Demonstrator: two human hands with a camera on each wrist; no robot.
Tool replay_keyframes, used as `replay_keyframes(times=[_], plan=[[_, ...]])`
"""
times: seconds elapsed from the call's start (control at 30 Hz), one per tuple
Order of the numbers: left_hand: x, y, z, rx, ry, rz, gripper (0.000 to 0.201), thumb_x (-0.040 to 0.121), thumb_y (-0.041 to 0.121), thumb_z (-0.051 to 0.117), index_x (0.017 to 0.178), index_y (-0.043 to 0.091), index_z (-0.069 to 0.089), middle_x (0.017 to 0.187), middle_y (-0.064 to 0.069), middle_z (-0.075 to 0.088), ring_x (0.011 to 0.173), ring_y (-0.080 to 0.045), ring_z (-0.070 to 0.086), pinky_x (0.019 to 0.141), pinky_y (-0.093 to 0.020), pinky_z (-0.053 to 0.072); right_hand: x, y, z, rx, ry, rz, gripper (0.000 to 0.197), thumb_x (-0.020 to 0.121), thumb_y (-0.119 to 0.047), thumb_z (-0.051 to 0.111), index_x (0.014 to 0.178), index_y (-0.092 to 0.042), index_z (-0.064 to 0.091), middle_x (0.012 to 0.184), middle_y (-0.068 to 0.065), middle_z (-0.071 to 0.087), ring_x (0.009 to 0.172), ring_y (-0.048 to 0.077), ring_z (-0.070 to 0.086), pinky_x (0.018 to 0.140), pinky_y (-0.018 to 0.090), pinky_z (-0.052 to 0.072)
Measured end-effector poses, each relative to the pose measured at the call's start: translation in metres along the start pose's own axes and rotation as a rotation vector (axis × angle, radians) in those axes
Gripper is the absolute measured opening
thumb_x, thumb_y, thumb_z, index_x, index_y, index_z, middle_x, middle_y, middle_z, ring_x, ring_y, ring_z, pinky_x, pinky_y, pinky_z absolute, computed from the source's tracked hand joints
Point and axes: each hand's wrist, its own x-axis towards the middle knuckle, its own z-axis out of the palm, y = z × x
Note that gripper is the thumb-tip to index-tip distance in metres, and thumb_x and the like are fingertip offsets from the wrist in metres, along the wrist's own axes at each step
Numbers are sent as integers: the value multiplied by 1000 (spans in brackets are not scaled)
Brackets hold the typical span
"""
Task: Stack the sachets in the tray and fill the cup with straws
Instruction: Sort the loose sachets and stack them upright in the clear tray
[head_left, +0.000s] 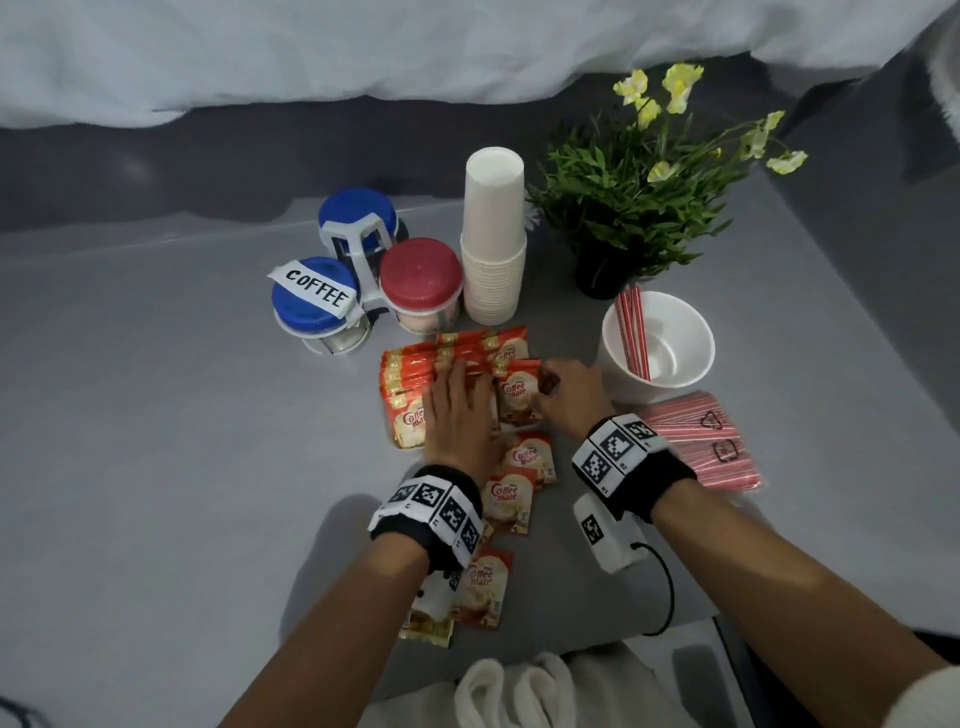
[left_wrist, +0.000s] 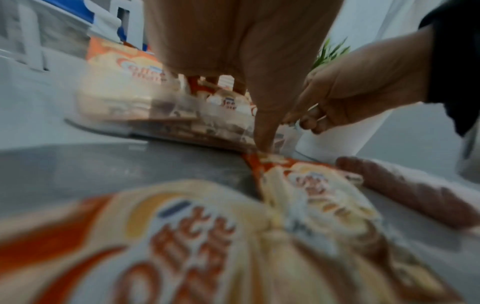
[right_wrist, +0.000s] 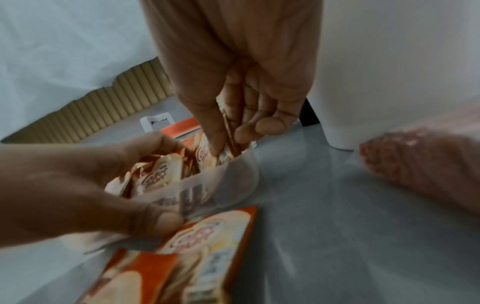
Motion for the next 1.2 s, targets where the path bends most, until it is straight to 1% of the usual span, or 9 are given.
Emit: replay_keyframes(times=[0.17, 0.27, 0.4, 0.53, 0.7, 0.83, 0.93, 1.1, 1.2], plan=[[1, -17, 8, 82, -81, 47, 66, 95, 35, 43, 149, 22, 8, 157, -9, -9, 144, -32, -14, 116, -49, -6, 9, 2, -1, -25, -2, -34, 18, 83, -8, 60, 100, -4, 66, 104, 14, 65, 88, 23, 60, 72, 24, 39], [5, -20, 7, 163, -159, 69, 68, 95, 43, 41, 149, 26, 4, 157, -8, -14, 144, -33, -16, 115, -51, -7, 19, 0, 0, -46, 63, -65, 20, 83, -8, 60, 102, -4, 65, 107, 15, 60, 96, 26, 57, 75, 24, 36], [6, -20, 7, 173, -147, 78, 66, 93, 44, 45, 147, 30, 12, 157, -7, -9, 144, -32, -13, 116, -50, -6, 26, -2, 1, -53, 30, -71, 26, 85, -7, 59, 110, -3, 63, 114, 19, 58, 111, 31, 52, 96, 36, 39], [8, -20, 5, 142, -147, 71, 67, 91, 52, 42, 147, 29, 14, 158, -5, -6, 145, -31, -11, 115, -51, -6, 32, 3, -2, -66, -82, -5, 27, 82, -5, 61, 109, -4, 64, 93, 7, 51, 114, 33, 48, 97, 35, 37], [9, -18, 2, 83, -106, 64, 73, 87, 64, 36, 147, 27, 17, 158, -5, 2, 145, -27, -6, 115, -50, -8, 34, 1, 4, -53, -31, 6, 30, 86, -7, 56, 116, -3, 52, 122, 18, 47, 115, 30, 48, 93, 33, 38], [10, -19, 2, 34, -58, 79, 79, 85, 64, 39, 149, 25, 12, 158, -4, 3, 146, -25, -4, 115, -50, -7, 25, -4, 7, 106, -5, -73, 67, 82, -3, 58, 139, -18, 27, 140, 12, 36, 126, 26, 43, 103, 39, 40], [14, -21, 1, 48, -73, 93, 86, 86, 63, 37, 149, 20, -3, 158, -1, -7, 146, -21, -12, 114, -49, -11, 24, -7, 9, -51, -93, -157, 81, 83, 4, 54, 148, -21, 11, 155, 8, 14, 140, 26, 27, 111, 44, 33], [16, -22, 1, 98, -131, 124, 86, 89, 62, 30, 148, 14, -11, 157, -1, -16, 144, -18, -19, 112, -47, -16, 25, -4, 14, -72, -106, -196, 81, 86, 2, 52, 148, -13, 3, 158, 7, 2, 145, 23, 15, 115, 31, 20], [17, -21, 0, 123, -134, 142, 84, 89, 62, 29, 148, 15, -10, 157, -1, -15, 145, -19, -18, 113, -49, -14, 26, 0, 17, -69, -105, -251, 85, 86, 0, 54, 148, -10, -4, 158, 7, -7, 146, 23, 8, 116, 32, 18]])
